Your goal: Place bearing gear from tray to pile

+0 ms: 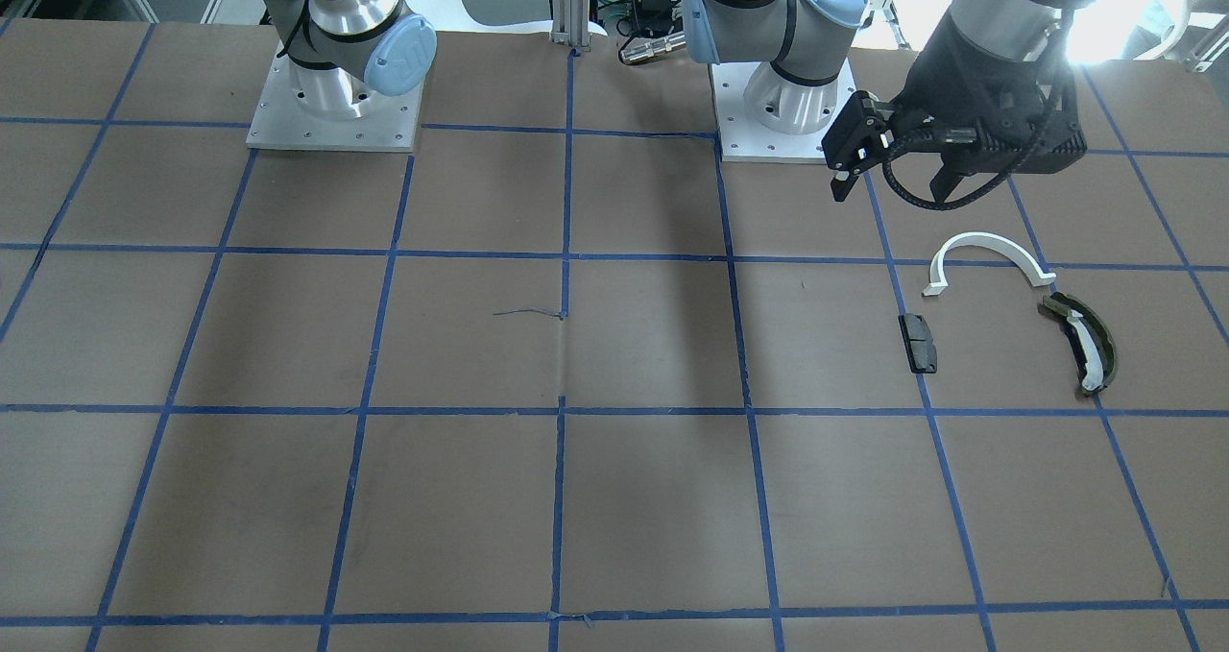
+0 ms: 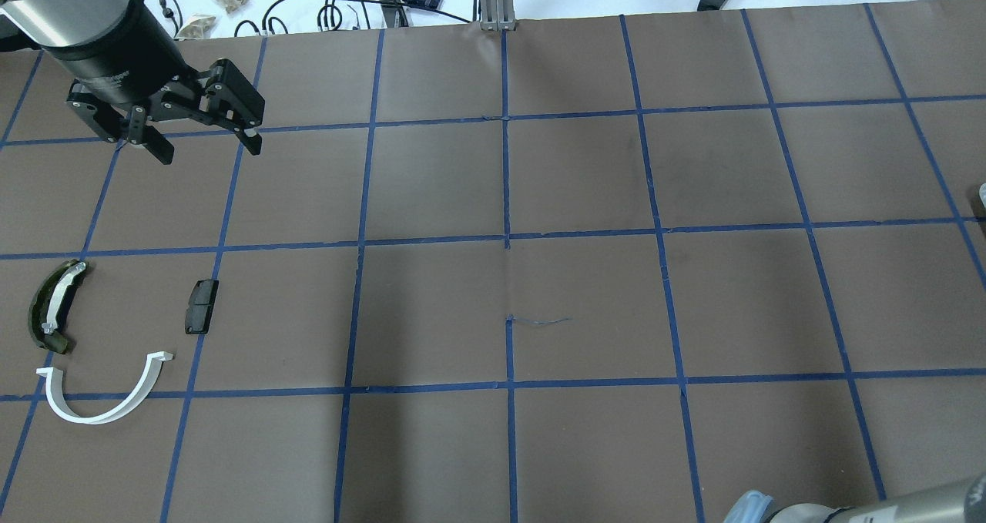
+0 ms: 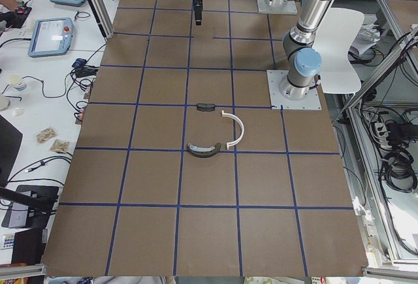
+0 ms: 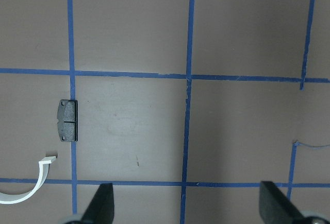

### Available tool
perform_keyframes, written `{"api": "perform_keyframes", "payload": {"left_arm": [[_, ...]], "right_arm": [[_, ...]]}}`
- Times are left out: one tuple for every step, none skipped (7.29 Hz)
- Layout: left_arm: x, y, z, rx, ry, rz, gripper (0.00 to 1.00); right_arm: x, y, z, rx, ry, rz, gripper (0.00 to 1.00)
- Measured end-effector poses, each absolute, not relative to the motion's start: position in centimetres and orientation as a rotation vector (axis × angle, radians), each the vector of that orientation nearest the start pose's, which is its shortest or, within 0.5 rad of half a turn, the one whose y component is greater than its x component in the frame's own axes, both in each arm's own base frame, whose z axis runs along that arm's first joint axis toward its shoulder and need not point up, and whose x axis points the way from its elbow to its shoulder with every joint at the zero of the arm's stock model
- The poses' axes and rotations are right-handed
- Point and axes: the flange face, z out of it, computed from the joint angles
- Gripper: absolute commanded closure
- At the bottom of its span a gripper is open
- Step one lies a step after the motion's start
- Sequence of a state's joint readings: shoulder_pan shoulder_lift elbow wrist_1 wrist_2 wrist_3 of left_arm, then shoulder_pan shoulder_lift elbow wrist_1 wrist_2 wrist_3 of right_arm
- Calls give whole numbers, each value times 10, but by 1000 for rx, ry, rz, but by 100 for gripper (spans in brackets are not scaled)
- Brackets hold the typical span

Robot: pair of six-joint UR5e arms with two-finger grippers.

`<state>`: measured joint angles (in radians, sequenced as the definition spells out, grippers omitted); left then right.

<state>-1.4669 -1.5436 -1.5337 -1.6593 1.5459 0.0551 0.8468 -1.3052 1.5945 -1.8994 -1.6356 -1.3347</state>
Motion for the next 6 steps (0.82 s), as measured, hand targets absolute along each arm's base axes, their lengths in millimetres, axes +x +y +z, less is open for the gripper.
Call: {"api": "perform_keyframes", "payload": {"left_arm": [[-85, -487, 506, -81, 3166, 41, 0], [-85, -487, 506, -84, 3164, 29, 0], [-84, -487, 505, -87, 3163, 18, 0], [-84, -487, 504, -88, 3163, 15, 0], [-84, -487, 504, -88, 3163, 13, 0], [-84, -487, 504, -88, 3163, 12, 0]], "right_arm": [[-343, -524, 324, -1133, 2989, 67, 4], [-379, -519, 288, -1278, 2926, 70, 4], [-404, -512, 260, -1425, 2845, 79, 5], [-423, -503, 245, -1537, 2776, 84, 6], [-440, -492, 235, -1540, 2766, 63, 7], [-456, -481, 222, -1447, 2801, 19, 8]]}}
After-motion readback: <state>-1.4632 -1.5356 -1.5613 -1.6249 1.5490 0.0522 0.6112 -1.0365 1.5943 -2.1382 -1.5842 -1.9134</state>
